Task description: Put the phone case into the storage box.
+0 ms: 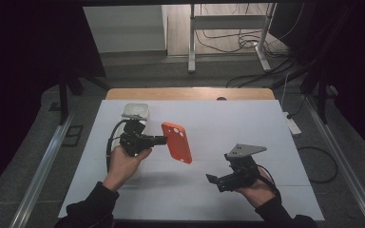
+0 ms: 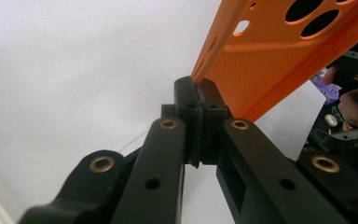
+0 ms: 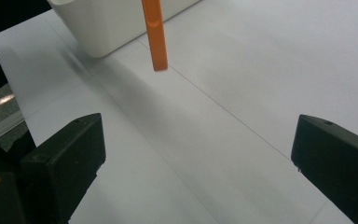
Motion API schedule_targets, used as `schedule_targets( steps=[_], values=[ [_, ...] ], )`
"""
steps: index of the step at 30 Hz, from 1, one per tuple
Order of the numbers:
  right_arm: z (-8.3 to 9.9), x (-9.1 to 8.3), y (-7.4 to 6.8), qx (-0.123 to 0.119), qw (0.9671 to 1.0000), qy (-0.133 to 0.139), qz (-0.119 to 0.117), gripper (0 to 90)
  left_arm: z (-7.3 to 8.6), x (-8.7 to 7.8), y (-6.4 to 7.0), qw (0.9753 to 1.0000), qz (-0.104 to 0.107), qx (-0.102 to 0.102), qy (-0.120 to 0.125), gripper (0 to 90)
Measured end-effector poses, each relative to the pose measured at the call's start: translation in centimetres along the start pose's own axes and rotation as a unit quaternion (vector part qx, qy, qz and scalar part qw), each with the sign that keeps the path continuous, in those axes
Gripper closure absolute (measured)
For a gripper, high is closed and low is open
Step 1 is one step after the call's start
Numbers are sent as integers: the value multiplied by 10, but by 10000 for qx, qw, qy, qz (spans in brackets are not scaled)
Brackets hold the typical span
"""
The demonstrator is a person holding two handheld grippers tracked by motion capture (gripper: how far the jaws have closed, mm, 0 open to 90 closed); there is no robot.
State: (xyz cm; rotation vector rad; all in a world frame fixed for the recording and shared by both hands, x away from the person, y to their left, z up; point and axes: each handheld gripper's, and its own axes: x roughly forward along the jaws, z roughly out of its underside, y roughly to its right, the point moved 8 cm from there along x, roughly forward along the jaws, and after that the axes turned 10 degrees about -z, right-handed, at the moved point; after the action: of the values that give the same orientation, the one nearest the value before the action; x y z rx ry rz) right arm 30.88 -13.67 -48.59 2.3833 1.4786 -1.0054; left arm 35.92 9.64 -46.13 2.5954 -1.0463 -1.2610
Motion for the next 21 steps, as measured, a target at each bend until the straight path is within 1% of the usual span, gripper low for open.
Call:
schedule_targets(
  steps=[2,9,11,15,21],
  values=[
    [3,-2,1,1,10000,-35,16,11,-2,-1,-2,10000,-24,25,1,890],
    [11,-10,3,27,9999,-136,86,0,-6,-5,-9,10000,-97,0,12,890],
    [13,-12,3,32,9998,-138,112,0,-8,-7,-14,9999,-145,-24,17,890],
    [16,-16,5,45,9998,-121,177,0,-11,-9,-19,9998,-197,-83,37,890],
    [21,-22,8,77,9996,-121,249,0,-14,-12,-26,9996,-259,-117,49,890]
  ],
)
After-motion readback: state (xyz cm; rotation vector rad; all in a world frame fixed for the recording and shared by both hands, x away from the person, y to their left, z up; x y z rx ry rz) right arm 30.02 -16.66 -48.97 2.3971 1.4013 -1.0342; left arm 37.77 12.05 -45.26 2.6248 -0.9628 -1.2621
